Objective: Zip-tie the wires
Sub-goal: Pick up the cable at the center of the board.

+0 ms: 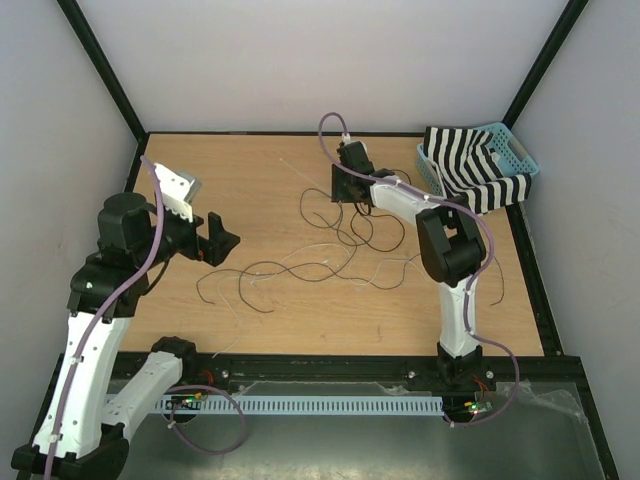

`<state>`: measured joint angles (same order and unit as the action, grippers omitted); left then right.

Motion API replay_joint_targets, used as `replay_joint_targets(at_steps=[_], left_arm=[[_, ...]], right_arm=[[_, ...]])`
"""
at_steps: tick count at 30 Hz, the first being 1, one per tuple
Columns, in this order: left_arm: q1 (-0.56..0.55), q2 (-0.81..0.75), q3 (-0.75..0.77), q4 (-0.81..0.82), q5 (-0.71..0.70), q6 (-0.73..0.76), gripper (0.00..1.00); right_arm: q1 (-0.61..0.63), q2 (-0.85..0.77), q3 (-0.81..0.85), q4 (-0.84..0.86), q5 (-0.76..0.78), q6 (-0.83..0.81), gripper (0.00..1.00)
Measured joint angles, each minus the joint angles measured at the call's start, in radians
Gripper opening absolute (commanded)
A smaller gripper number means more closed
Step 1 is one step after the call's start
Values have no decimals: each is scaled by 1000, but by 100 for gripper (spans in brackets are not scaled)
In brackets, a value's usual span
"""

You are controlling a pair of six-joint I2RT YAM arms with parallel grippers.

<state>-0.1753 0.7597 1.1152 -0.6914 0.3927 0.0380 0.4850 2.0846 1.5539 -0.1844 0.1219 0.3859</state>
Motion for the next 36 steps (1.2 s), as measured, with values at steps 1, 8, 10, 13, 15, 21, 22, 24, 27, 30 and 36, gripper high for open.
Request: replay_joint_targets(at_steps=[1,8,10,13,15,21,22,24,27,30,36], left_arm=[[0,0,-3,0,0,-1,99],[0,8,-6,1,1,-2,99],[0,11,-6,2,1,-2,99],[0,16,-6,2,1,-2,99],[0,21,-6,2,1,-3,99],[0,31,-8,2,1,-3,99],[0,32,-8,2,1,-3,99],[0,35,-8,3,1,-3,99],[0,40,-8,4,1,-3,99],[0,44,-8,4,1,-3,99],[0,64,-7,5,3,-4,99]], right_arm=[[0,7,3,-1,1,0,51],[0,51,9,-5,0,0,42],[0,55,9,-8,-1,0,39],[0,57,9,-8,-1,0,34],[0,57,9,-8,-1,0,33],[0,69,9,-8,-2,0,25],[0,72,9,-8,-2,-1,23],[0,78,9,-8,-3,-1,15],[0,83,9,-9,-3,-2,8],[0,83,9,-9,-1,-5,5],[0,64,44,-54,27,-32,5]])
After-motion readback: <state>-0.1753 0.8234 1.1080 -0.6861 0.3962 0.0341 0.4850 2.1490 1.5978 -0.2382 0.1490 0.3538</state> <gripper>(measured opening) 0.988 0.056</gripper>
